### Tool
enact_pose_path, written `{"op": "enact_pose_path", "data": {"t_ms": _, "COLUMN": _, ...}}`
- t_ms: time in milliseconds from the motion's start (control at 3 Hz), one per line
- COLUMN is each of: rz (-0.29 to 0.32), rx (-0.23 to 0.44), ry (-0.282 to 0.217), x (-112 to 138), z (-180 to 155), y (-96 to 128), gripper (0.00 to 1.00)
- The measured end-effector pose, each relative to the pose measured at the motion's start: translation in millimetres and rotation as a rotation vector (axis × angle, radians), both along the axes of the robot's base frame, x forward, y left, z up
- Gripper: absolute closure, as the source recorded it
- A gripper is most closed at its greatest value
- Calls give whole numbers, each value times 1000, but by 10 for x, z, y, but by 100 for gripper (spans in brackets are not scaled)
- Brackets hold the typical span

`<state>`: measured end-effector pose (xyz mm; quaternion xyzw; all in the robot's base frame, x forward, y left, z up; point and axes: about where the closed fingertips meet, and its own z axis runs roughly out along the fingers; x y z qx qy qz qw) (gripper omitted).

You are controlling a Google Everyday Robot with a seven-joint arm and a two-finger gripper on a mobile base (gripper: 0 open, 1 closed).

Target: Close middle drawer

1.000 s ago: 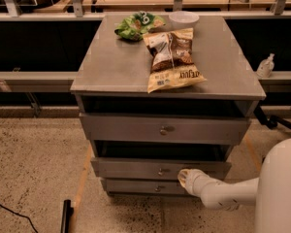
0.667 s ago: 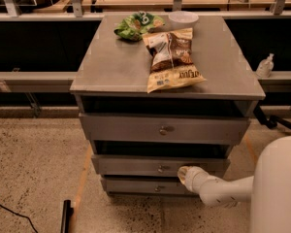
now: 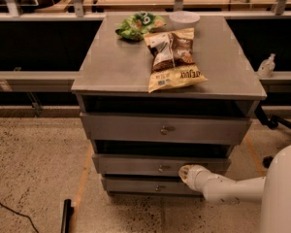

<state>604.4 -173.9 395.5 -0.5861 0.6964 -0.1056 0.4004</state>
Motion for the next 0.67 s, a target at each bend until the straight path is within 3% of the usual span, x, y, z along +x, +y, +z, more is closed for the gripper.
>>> {"op": "enact_pose_path", "data": {"t_ms": 667, "rz": -1, "rx": 2, "ry": 2, "x": -10, "z": 8, "y": -5, "gripper": 100}}
